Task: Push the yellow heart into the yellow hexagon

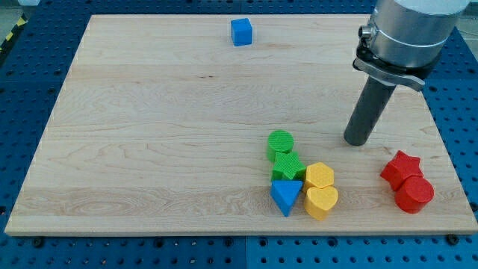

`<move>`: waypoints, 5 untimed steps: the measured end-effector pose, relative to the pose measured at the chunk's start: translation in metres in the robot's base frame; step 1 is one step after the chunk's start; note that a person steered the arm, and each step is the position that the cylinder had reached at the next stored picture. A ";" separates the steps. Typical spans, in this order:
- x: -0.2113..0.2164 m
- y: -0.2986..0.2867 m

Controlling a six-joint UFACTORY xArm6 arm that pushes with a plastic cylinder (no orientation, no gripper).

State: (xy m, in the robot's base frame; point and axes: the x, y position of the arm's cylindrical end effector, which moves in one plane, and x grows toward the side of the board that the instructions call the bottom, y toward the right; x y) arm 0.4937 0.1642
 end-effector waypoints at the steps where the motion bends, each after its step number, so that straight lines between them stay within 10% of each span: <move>1: 0.009 -0.012; 5: 0.068 -0.017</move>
State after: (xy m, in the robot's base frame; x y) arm 0.5620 0.1477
